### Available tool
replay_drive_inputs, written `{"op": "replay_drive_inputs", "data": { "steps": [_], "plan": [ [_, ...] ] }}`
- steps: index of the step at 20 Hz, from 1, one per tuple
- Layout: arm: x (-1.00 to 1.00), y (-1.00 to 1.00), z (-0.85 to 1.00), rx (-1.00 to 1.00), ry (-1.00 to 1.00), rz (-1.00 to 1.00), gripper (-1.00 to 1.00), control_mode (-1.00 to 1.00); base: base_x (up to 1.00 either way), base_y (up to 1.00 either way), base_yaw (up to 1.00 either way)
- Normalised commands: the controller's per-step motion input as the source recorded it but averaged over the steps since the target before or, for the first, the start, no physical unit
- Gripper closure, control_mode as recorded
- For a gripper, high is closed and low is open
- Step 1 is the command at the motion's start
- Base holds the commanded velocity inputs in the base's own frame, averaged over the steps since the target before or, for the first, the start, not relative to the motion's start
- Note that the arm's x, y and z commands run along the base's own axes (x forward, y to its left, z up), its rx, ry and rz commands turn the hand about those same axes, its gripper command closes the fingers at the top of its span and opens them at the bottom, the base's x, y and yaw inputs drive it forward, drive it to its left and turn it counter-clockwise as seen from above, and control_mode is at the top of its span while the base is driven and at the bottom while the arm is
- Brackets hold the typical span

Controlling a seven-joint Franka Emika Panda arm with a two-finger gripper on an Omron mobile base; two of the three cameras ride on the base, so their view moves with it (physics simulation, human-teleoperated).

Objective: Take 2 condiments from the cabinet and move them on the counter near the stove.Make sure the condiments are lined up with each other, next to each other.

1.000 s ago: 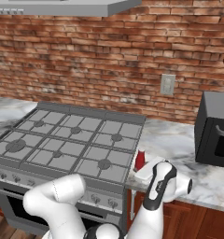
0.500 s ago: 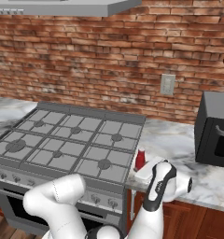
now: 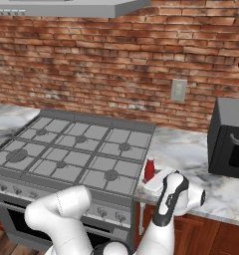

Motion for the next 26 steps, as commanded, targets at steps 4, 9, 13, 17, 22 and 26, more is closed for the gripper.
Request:
{"op": "replay_drive_inputs", "data": {
  "steps": [4, 9, 13, 17, 22, 26],
  "plan": [
    [-0.07, -0.12, 0.06, 0.06, 0.0, 0.0, -1.0, -1.0, 0.0, 0.0, 0.0],
    [-0.13, -0.33, 0.37, 0.13, 0.02, 0.0, -1.0, -1.0, 0.0, 0.0, 0.0],
    [-0.24, -0.25, 0.4, 0.1, 0.01, 0.0, -1.0, -1.0, 0.0, 0.0, 0.0],
    [-0.35, -0.15, 0.34, 0.06, 0.02, 0.0, -1.0, -1.0, 0.0, 0.0, 0.0],
    [-0.44, -0.08, 0.32, 0.03, 0.04, 0.0, -1.0, -1.0, 0.0, 0.0, 0.0],
    [-0.49, -0.03, 0.41, 0.0, 0.06, 0.0, -1.0, -1.0, 0.0, 0.0, 0.0]
  ]
}}
